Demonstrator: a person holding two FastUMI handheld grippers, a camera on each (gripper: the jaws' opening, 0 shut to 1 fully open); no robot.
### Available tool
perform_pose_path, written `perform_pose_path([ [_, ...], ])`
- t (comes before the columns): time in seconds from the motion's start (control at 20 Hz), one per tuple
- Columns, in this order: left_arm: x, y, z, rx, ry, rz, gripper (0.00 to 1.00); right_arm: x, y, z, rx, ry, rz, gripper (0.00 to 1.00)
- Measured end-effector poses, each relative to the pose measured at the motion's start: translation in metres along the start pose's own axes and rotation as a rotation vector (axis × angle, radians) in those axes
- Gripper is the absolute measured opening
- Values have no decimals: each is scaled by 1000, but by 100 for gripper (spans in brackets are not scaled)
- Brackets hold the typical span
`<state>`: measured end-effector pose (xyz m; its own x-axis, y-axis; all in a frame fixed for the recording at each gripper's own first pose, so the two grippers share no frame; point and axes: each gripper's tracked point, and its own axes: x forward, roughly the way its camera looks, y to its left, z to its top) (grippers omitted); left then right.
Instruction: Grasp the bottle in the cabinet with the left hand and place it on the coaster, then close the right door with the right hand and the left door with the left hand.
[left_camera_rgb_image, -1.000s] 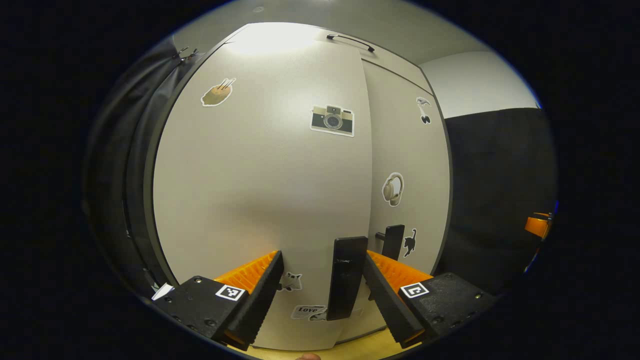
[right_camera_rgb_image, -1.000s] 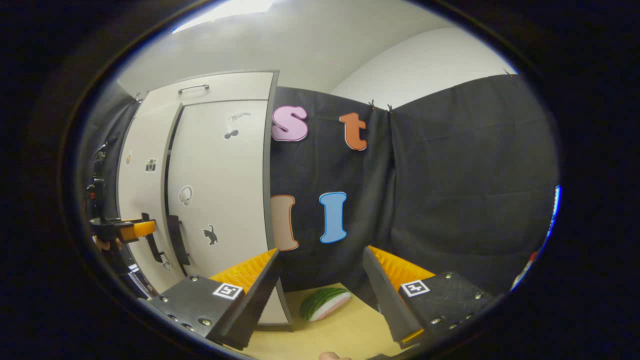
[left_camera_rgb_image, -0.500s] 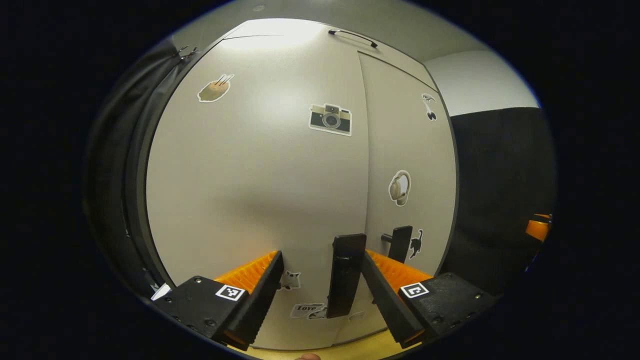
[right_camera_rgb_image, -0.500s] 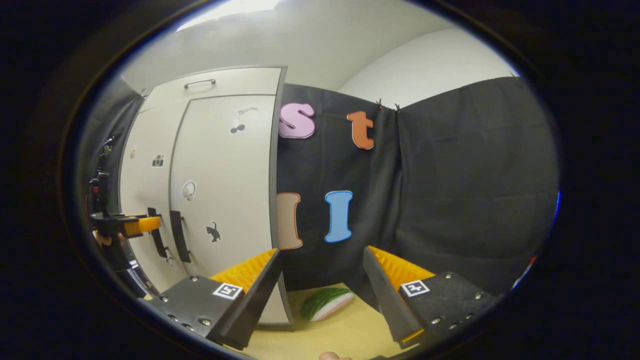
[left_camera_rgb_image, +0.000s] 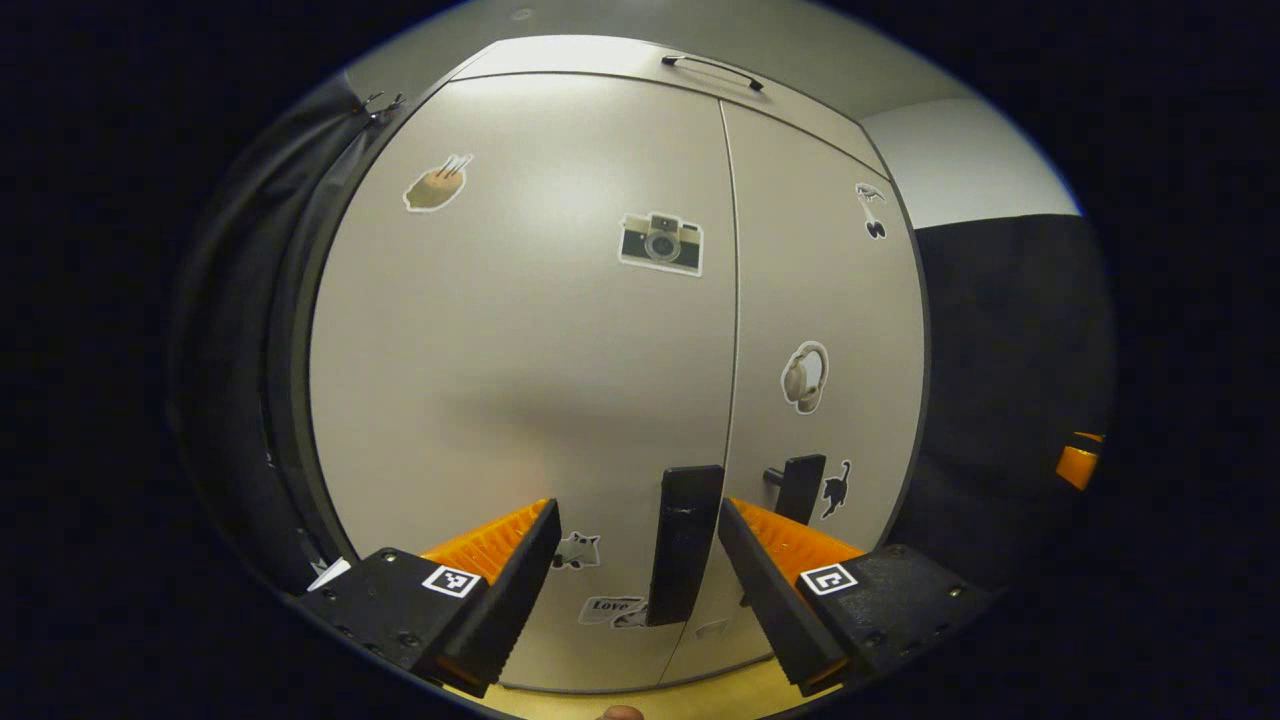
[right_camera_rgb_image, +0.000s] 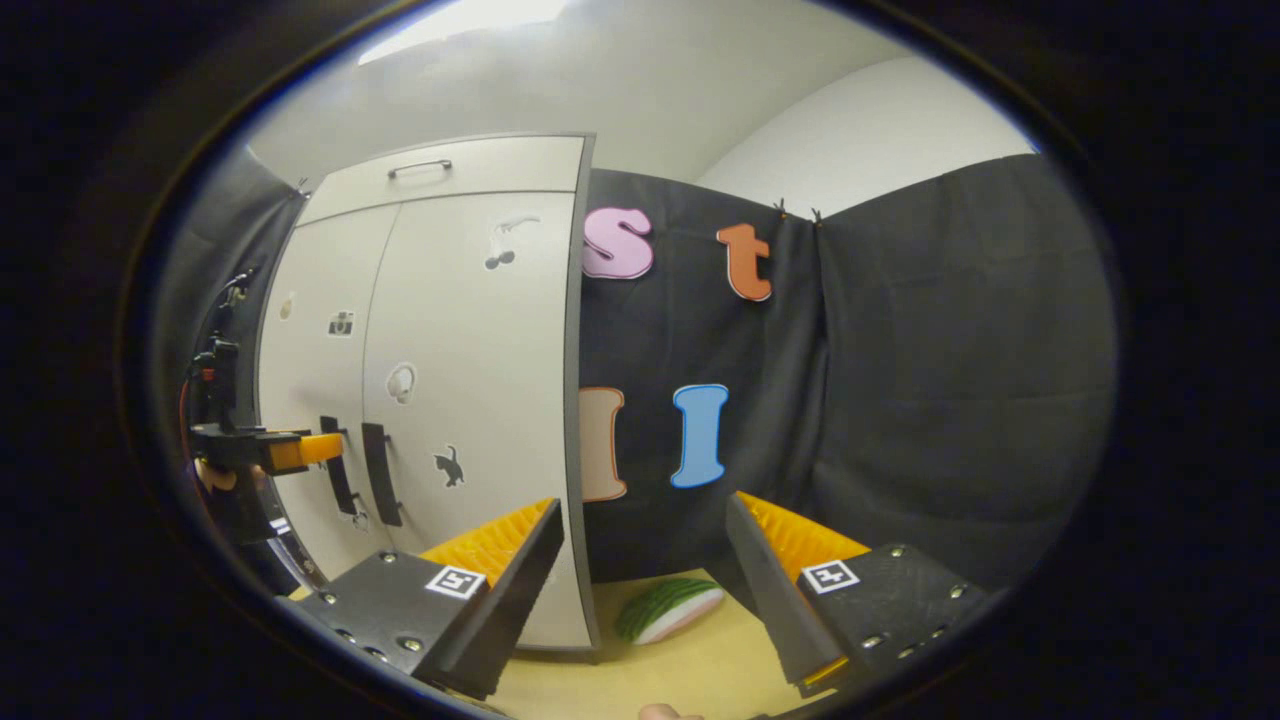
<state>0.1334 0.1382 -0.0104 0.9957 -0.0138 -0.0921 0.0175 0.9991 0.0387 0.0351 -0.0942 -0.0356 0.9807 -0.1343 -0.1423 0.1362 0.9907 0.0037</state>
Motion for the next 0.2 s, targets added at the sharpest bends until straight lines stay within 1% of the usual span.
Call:
perform_pose_path([
  [0.05, -16, -7, 14, 12, -13, 10, 99, 0, 1, 7, 3, -8, 11, 99],
  [0.1, -33, -15, 29, 20, -33, 18, 95, 0, 2, 15, 7, -19, 27, 99],
  [0.2, -60, -31, 54, 38, -64, 35, 95, 2, 3, 29, 20, -37, 60, 99],
])
